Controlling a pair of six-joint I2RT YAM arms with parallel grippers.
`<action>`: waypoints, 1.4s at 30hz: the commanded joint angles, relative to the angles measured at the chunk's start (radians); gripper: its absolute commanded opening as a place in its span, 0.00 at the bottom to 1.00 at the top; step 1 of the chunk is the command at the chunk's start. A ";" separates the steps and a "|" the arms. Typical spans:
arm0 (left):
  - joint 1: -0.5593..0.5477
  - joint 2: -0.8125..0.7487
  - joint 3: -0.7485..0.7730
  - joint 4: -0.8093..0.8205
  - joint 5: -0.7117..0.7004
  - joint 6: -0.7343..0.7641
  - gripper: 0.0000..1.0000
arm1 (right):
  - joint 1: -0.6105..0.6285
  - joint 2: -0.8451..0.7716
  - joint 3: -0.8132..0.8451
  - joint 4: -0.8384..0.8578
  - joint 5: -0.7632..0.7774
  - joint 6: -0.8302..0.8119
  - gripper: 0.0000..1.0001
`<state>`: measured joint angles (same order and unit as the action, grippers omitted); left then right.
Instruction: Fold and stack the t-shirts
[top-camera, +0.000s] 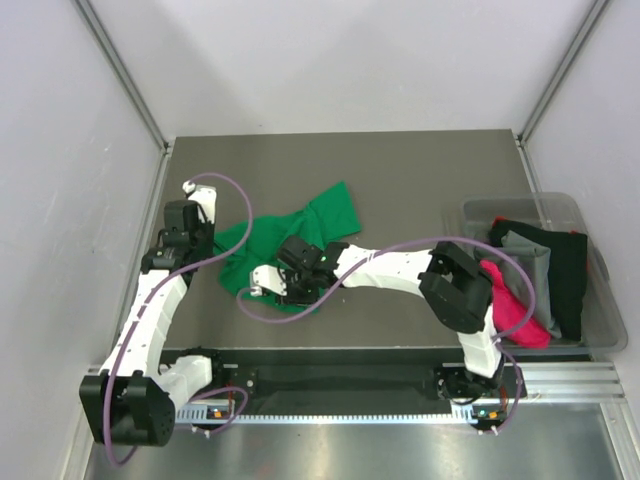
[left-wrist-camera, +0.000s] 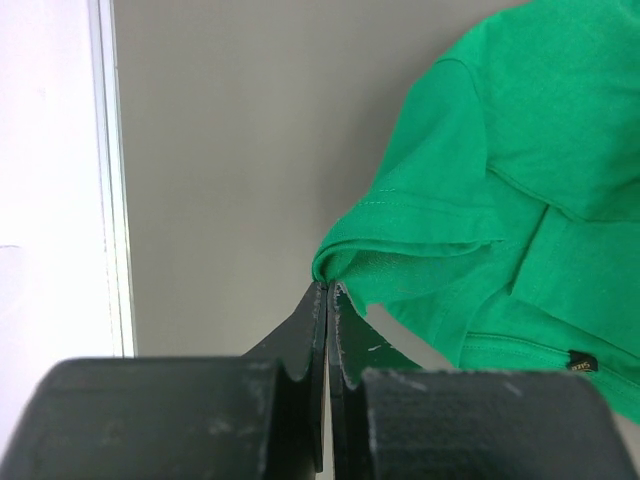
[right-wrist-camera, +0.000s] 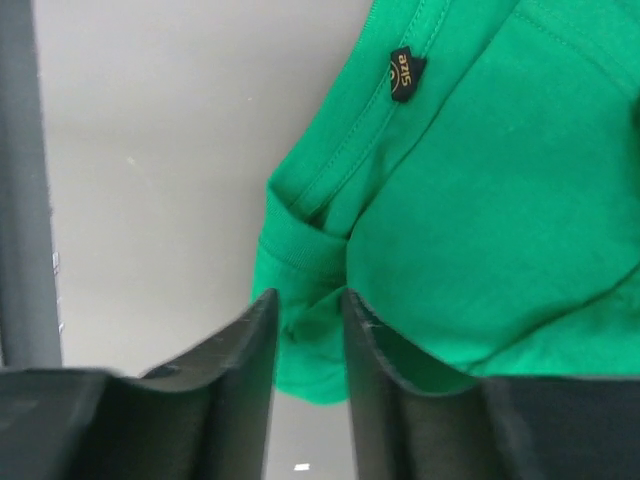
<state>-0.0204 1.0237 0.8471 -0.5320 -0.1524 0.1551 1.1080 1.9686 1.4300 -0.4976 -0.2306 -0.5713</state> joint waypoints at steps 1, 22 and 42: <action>0.008 -0.010 0.020 0.024 0.013 -0.011 0.00 | 0.012 0.035 0.053 -0.002 0.011 0.013 0.30; 0.014 -0.050 0.082 -0.112 0.257 0.050 0.00 | -0.465 -0.557 -0.263 0.137 0.234 0.024 0.00; -0.018 0.064 0.063 -0.258 0.657 0.155 0.00 | -0.449 -0.533 -0.336 0.086 -0.006 -0.004 0.35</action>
<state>-0.0269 1.0668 0.8940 -0.7815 0.4816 0.3264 0.6037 1.3689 1.0424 -0.4248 -0.1886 -0.5480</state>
